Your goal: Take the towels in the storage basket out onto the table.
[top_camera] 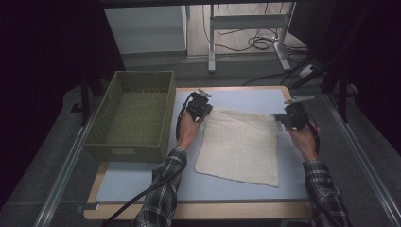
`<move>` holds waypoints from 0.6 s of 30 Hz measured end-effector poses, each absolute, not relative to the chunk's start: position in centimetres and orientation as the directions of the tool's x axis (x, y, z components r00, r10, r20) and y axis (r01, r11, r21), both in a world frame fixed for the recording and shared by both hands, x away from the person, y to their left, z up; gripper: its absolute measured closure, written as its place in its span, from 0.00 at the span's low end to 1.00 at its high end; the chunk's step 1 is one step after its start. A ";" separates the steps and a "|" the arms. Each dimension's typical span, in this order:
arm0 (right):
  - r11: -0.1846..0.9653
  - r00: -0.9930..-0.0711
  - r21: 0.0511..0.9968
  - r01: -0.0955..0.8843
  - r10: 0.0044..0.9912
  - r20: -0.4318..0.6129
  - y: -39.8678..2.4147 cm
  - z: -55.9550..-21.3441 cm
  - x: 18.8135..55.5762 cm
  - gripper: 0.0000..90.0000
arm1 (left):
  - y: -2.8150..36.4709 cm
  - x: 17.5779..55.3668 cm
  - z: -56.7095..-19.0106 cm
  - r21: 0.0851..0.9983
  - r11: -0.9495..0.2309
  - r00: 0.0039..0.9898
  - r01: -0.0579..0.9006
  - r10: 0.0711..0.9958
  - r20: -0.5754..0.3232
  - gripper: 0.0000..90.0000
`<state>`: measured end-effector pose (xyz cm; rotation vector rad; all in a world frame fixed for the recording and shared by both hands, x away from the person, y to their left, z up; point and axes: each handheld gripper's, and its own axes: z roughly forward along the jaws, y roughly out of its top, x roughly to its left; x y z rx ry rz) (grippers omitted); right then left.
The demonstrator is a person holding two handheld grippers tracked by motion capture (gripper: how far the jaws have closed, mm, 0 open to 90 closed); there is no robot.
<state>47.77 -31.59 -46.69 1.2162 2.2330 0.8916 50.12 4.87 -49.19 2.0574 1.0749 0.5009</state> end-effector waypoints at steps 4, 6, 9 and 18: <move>0.413 -0.535 0.717 0.561 0.842 -0.066 -31.9 -47.2 46.0 0.96 | 4.9 48.1 -49.9 0.770 -0.384 0.575 0.510 0.818 0.026 0.95; 0.416 -0.546 0.722 0.553 0.835 -0.062 -32.1 -47.1 45.0 0.96 | 5.1 47.1 -50.0 0.771 -0.393 0.582 0.501 0.812 0.035 0.95; 0.419 -0.565 0.734 0.534 0.823 -0.058 -32.4 -46.9 43.1 0.96 | 5.3 45.2 -50.3 0.785 -0.380 0.581 0.489 0.814 0.032 0.95; 0.428 -0.612 0.743 0.514 0.790 -0.032 -33.0 -47.4 38.0 0.96 | 6.2 39.8 -50.2 0.805 -0.401 0.622 0.436 0.781 0.052 0.94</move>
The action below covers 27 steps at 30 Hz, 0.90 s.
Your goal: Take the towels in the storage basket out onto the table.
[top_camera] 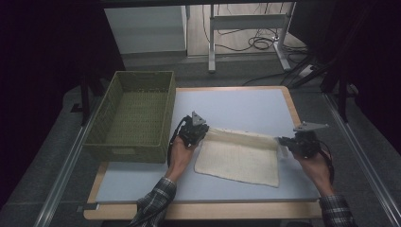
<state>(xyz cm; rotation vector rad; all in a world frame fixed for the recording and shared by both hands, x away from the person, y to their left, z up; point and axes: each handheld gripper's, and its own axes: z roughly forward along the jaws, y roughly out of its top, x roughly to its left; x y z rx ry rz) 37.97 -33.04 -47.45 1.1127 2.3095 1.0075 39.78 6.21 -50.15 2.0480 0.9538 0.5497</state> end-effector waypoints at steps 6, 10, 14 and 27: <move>0.434 -0.641 0.752 0.496 0.767 -0.021 -33.4 -48.1 34.6 0.96 | 7.1 36.7 -50.8 0.812 -0.412 0.680 0.413 0.733 0.025 0.94; 0.434 -0.664 0.763 0.480 0.748 -0.008 -33.6 -48.4 32.5 0.96 | 8.2 34.9 -51.1 0.822 -0.389 0.699 0.416 0.715 -0.015 0.94; 0.451 -0.688 0.760 0.468 0.725 -0.006 -33.5 -48.7 30.8 0.96 | 8.4 33.9 -51.3 0.812 -0.419 0.719 0.406 0.695 -0.001 0.94; 0.470 -0.729 0.742 0.478 0.684 0.037 -33.1 -50.1 27.6 0.95 | 9.0 30.9 -52.7 0.780 -0.476 0.752 0.406 0.659 0.011 0.90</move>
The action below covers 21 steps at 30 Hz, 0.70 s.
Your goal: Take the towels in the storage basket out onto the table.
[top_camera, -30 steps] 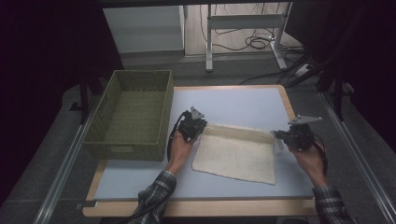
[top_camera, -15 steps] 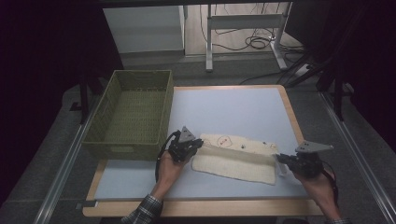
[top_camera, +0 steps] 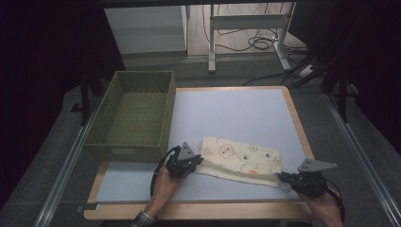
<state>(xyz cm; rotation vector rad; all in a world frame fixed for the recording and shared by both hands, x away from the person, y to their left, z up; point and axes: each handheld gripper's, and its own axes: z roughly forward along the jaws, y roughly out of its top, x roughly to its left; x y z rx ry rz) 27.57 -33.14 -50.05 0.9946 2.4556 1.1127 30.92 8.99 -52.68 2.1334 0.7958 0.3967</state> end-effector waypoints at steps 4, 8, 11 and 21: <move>0.448 -0.725 0.733 0.511 0.684 0.087 -33.2 -50.6 27.0 0.93 | 9.3 30.3 -53.3 0.748 -0.497 0.753 0.440 0.658 -0.006 0.78; 0.441 -0.719 0.724 0.531 0.687 0.109 -33.5 -50.8 26.6 0.83 | 10.5 29.6 -53.4 0.749 -0.471 0.740 0.466 0.671 -0.038 0.68; 0.442 -0.717 0.728 0.525 0.690 0.099 -33.8 -50.4 26.2 0.77 | 11.2 29.3 -53.0 0.756 -0.456 0.740 0.470 0.671 -0.055 0.64; 0.440 -0.722 0.730 0.523 0.684 0.104 -33.9 -48.5 26.0 0.75 | 9.6 30.5 -52.7 0.747 -0.451 0.772 0.489 0.622 -0.130 0.66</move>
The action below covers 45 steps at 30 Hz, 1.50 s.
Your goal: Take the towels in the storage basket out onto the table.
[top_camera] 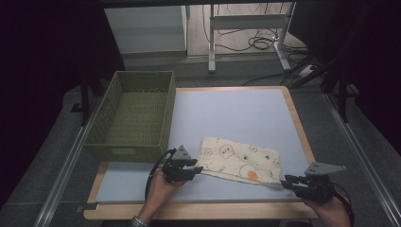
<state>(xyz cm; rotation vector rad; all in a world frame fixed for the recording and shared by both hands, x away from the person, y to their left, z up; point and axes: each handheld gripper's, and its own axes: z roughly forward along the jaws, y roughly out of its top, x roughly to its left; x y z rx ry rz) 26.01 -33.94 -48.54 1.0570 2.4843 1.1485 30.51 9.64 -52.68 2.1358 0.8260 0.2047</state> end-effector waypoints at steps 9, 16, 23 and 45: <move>0.514 -0.754 0.686 0.515 0.652 0.077 -31.6 -49.7 27.1 0.76 | 8.5 31.3 -53.6 0.725 -0.478 0.766 0.496 0.635 -0.106 0.81; 0.522 -0.746 0.687 0.507 0.665 0.045 -31.6 -50.1 26.7 0.96 | 8.9 30.6 -52.4 0.757 -0.460 0.774 0.465 0.626 -0.094 0.96; 0.522 -0.753 0.694 0.496 0.657 0.044 -31.7 -49.4 26.2 0.96 | 9.2 29.3 -52.1 0.731 -0.496 0.784 0.469 0.615 -0.086 0.94; 0.438 -0.653 0.716 0.544 0.757 0.033 -32.9 -48.9 32.2 0.76 | 7.4 36.7 -50.0 0.742 -0.398 0.684 0.539 0.721 -0.111 0.62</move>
